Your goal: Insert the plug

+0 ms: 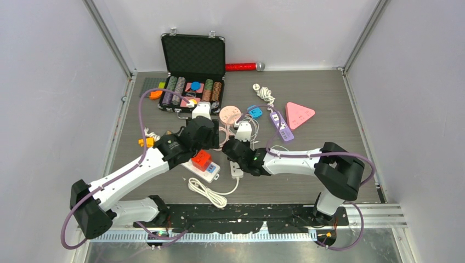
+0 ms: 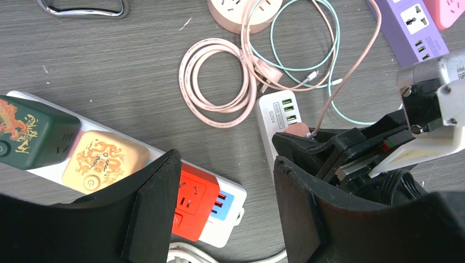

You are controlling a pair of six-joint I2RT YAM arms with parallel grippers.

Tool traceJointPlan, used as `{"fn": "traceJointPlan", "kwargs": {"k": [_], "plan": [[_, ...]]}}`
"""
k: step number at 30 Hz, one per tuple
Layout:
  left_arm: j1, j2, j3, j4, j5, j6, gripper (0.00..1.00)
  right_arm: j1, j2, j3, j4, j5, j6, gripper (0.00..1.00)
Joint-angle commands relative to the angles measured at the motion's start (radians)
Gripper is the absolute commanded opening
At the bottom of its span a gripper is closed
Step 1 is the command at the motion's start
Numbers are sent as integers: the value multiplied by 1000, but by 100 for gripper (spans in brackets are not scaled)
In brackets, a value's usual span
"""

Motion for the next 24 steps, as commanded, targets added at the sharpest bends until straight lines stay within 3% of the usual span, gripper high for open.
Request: {"fn": "traceJointPlan", "kwargs": {"k": [1, 13, 24], "plan": [[-1, -30, 26, -11, -45, 4, 63, 28, 66, -7, -145, 41, 38, 5], [0, -32, 24, -20, -69, 5, 64, 80, 137, 23, -196, 95, 18, 5], [8, -44, 18, -19, -87, 11, 65, 106, 181, -51, -123, 43, -1, 5]]}}
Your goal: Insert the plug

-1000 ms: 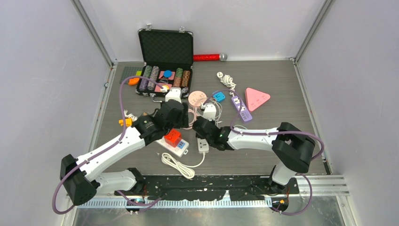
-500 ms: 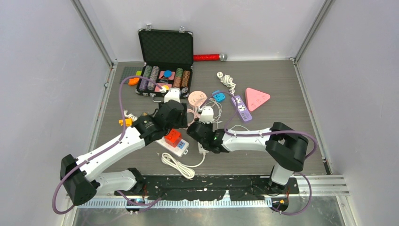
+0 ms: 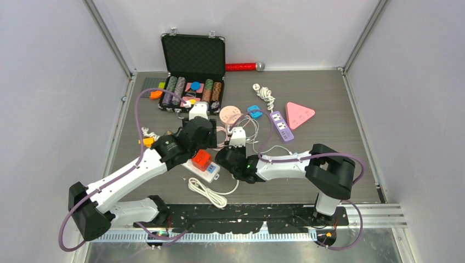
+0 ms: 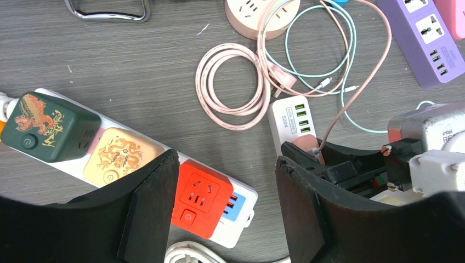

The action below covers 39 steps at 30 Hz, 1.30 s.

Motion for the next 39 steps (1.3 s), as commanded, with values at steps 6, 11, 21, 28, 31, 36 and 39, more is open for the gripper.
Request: {"fn": "traceJointPlan", "kwargs": {"k": [6, 11, 21, 28, 31, 36, 39], "plan": [[7, -20, 26, 4, -31, 13, 65, 21, 144, -76, -143, -202, 52, 5], [7, -19, 25, 5, -31, 10, 66, 22, 162, -62, -162, -194, 62, 5], [7, -28, 24, 2, -42, 12, 69, 21, 154, -28, -163, -179, 50, 16], [7, -47, 36, -13, -53, 24, 70, 18, 183, -49, -132, -238, 79, 11], [7, -52, 51, -21, -62, 34, 70, 16, 189, -45, -118, -243, 80, 11], [7, -52, 51, -20, -53, 30, 71, -7, 260, 31, -106, -285, 58, 10], [7, -57, 51, -22, -51, 28, 71, -24, 286, 81, -104, -286, 31, 10]]}}
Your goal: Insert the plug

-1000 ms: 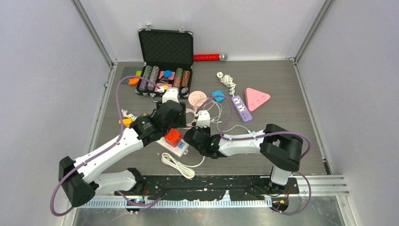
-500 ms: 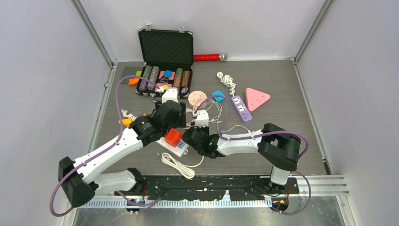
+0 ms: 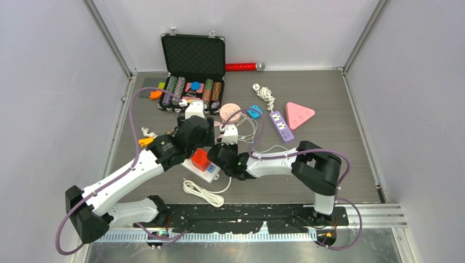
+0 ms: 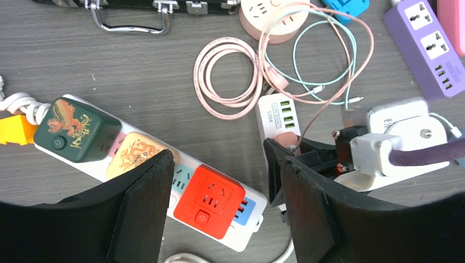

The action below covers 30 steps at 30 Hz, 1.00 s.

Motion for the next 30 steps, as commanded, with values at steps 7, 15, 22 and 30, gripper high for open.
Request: {"fn": "traceJointPlan", "kwargs": {"k": [7, 15, 22, 30], "plan": [[6, -29, 39, 0, -21, 8, 73, -21, 73, 1, -182, -262, -11, 27], [7, -9, 61, -15, -14, 16, 76, -49, -212, -12, -261, -317, -140, 77], [8, 4, 73, -9, 0, 20, 77, -70, -444, -89, -292, -406, -197, 90], [6, 7, 73, 45, 127, 61, 75, -269, -666, -213, -408, -443, -129, 80]]}}
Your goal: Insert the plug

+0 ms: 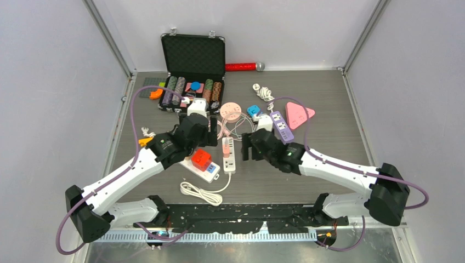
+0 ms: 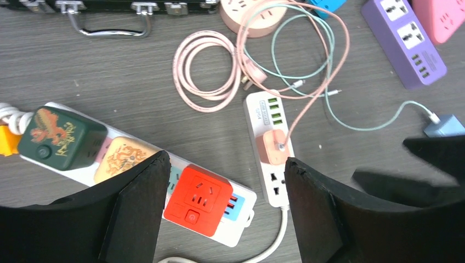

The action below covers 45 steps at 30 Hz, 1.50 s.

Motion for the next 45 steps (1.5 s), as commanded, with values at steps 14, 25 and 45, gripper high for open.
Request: {"fn": "traceJointPlan", "kwargs": {"k": [14, 25, 45], "plan": [[-282, 295, 256, 288, 194, 112, 74, -533, -264, -194, -168, -75, 55, 70], [-285, 680, 373, 489, 347, 462, 53, -676, -351, -266, -219, -79, 78, 65], [-163, 943, 416, 444, 566, 416, 49, -730, -349, -283, -221, -134, 73, 63]]}}
